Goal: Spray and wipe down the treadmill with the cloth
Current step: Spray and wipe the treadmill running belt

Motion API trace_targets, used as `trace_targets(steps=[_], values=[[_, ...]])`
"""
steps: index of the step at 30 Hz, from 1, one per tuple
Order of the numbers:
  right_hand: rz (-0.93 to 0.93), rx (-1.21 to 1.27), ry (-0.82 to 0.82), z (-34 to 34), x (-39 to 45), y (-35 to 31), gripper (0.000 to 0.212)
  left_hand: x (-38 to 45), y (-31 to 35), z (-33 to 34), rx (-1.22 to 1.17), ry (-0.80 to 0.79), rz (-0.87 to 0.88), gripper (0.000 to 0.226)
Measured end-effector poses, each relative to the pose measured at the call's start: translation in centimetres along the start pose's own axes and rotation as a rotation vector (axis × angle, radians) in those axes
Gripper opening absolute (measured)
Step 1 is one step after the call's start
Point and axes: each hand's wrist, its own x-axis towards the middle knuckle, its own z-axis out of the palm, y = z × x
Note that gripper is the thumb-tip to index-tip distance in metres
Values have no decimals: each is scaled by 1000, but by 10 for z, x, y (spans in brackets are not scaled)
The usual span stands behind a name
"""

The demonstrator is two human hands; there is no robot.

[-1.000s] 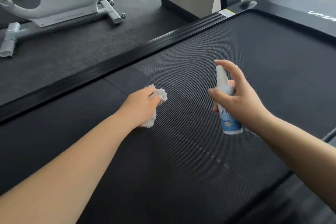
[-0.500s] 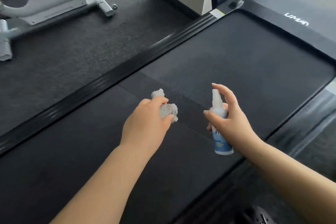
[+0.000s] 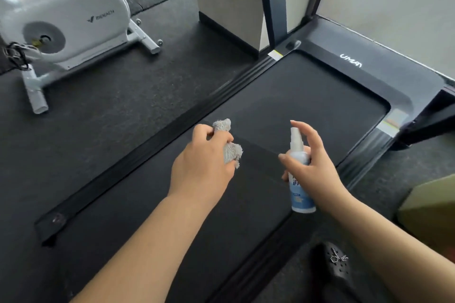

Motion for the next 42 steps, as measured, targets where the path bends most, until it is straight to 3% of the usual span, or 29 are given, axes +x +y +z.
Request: trace_targets(steps=[9, 27, 42], values=[[9, 11, 60, -15, -86, -98, 62, -29, 29, -91, -105, -94, 30, 36], [-100, 20, 147, -56, -201, -214, 63, -116, 71, -202, -187, -29, 71, 37], [-96, 104, 433, -22, -350, -249, 64, -199, 68, -275, -153, -142, 398, 41]])
